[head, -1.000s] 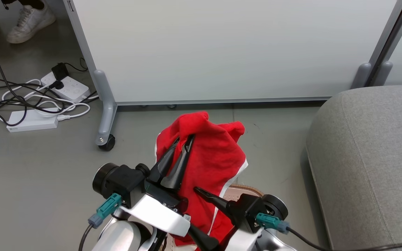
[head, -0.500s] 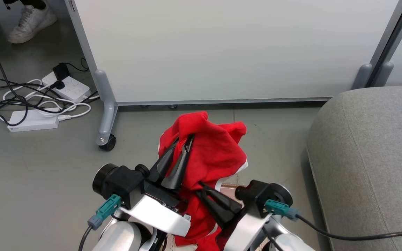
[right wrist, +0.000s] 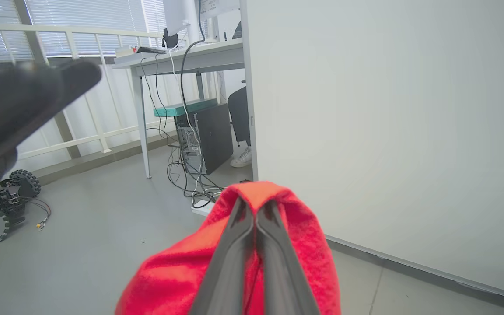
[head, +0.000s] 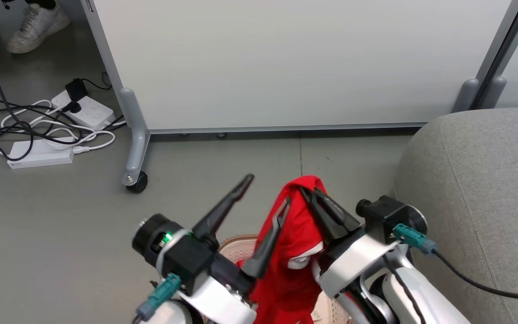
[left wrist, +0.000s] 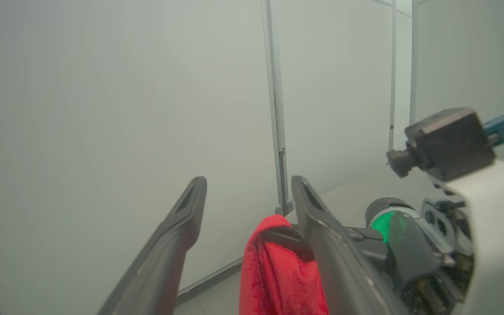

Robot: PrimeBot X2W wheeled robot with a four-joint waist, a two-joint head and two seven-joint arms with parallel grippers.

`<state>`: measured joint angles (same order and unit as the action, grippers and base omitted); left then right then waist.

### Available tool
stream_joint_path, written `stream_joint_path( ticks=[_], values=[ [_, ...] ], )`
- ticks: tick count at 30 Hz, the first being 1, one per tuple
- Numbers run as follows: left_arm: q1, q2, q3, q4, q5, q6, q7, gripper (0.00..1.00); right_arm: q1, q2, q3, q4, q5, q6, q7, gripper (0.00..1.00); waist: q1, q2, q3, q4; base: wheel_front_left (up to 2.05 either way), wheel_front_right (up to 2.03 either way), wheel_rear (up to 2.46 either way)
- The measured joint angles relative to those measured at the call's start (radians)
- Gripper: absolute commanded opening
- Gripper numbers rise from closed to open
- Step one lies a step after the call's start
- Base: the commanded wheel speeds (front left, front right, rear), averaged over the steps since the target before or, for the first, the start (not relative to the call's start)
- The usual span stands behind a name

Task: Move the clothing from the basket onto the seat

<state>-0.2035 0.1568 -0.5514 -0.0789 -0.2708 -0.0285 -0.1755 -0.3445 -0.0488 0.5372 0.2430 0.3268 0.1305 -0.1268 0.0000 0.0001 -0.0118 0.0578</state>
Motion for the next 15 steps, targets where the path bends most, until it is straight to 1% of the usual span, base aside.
stream_joint_path(
  ticks=[7,12,15],
  values=[
    [0.062,0.032,-0.073,0.033,0.007,-0.024,0.088,1.0,0.005,0.0,-0.093,0.037,-0.052,0.0,0.002,0.0,0.0,0.0,0.012,-0.008,0.0,0.0,0.0],
    [0.076,0.052,-0.102,0.061,0.001,-0.04,0.115,1.0,0.008,0.0,-0.152,0.062,-0.091,0.0,0.004,0.0,0.0,0.0,0.026,-0.024,0.0,0.0,0.0],
    [0.076,0.058,-0.103,0.063,0.001,-0.04,0.115,1.0,0.011,0.0,-0.173,0.064,-0.099,0.0,0.004,0.0,0.0,0.0,0.034,-0.039,0.0,0.0,0.0]
  ],
)
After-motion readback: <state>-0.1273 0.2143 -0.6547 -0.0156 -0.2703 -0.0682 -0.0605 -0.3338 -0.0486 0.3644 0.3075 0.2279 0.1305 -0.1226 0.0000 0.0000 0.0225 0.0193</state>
